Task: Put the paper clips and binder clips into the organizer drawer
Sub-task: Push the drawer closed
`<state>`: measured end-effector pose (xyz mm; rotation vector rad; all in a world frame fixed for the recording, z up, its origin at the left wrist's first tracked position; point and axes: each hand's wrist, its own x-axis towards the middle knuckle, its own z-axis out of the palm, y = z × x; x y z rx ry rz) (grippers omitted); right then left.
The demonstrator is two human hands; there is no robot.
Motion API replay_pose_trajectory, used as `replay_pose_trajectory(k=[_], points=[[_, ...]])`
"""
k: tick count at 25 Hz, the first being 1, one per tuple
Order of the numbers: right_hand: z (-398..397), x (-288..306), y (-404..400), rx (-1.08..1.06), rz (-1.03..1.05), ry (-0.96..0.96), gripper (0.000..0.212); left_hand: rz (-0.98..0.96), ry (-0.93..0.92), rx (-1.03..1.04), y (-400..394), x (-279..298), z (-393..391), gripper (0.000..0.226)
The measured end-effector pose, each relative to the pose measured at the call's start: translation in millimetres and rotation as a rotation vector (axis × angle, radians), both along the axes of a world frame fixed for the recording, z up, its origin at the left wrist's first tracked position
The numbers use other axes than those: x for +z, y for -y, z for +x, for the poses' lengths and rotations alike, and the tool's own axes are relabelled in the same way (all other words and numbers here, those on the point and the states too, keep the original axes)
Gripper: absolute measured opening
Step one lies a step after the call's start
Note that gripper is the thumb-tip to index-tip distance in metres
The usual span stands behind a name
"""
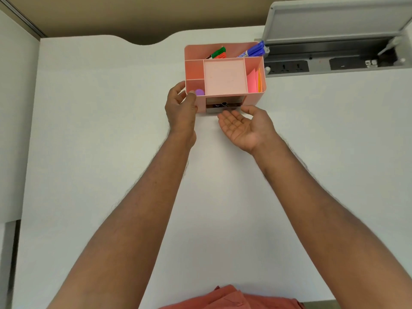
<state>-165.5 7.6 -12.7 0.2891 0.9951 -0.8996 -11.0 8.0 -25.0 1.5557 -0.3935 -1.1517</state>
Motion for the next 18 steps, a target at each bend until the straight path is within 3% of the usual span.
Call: replay_pose_trajectory(k=[11, 14, 16, 18], points=[[-3.2, -10.9, 4.4, 0.06, -0.086, -0.02, 0.039, 0.01, 0.064, -0.017, 3.7, -5.0, 1.8, 0.032], [-9.6, -16.1, -5.9, 0.14, -0.15, -0.074, 0.036, 0.034, 0.318, -0.108, -1.6, -14.1, 1.2, 0.042], [-14.8, -19.1, -14.2, 0.234, -0.21, -0.223, 0.033, 0.037, 0.503, -0.212, -14.6, -24.1, 5.4, 0.058], [-18.5, -20.7, -19.6, 0.357, -0.298, -0.553, 0.029, 0.036, 0.65, -0.279, -29.5, -29.2, 10.2, 0.065]])
